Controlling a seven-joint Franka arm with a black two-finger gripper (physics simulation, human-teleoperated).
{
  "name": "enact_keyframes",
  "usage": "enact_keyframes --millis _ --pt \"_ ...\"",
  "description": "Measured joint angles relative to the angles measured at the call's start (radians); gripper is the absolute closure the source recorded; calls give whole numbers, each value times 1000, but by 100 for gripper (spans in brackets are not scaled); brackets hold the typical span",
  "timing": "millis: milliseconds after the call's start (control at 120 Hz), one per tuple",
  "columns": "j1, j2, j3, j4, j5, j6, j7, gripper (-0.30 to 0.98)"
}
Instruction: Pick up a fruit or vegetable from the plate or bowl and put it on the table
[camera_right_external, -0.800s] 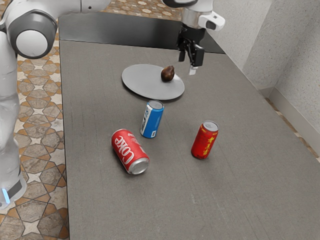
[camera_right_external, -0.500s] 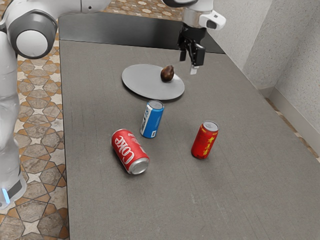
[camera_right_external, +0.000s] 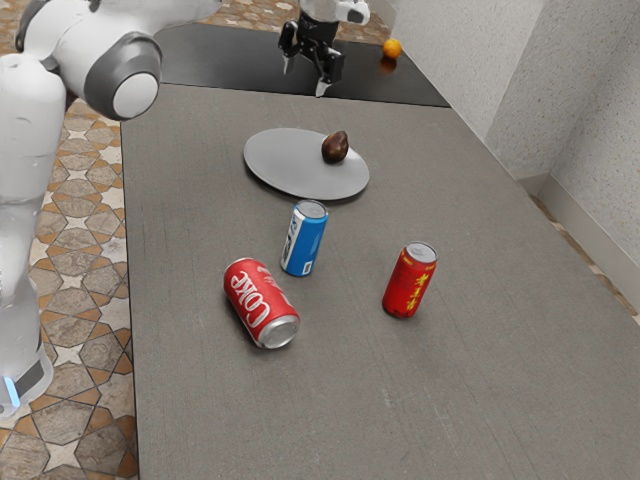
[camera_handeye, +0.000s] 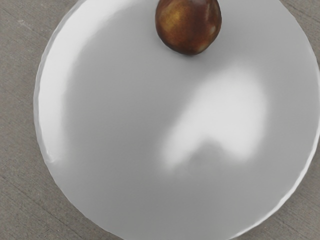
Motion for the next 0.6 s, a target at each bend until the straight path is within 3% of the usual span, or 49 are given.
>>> enact_keyframes --millis 400,508,600 --pt "141 175 -14 30 -151 113 2 0" --pt "247 256 -109 103 -198 147 9 0" --pt "279 291 -142 127 -213 162 15 0"
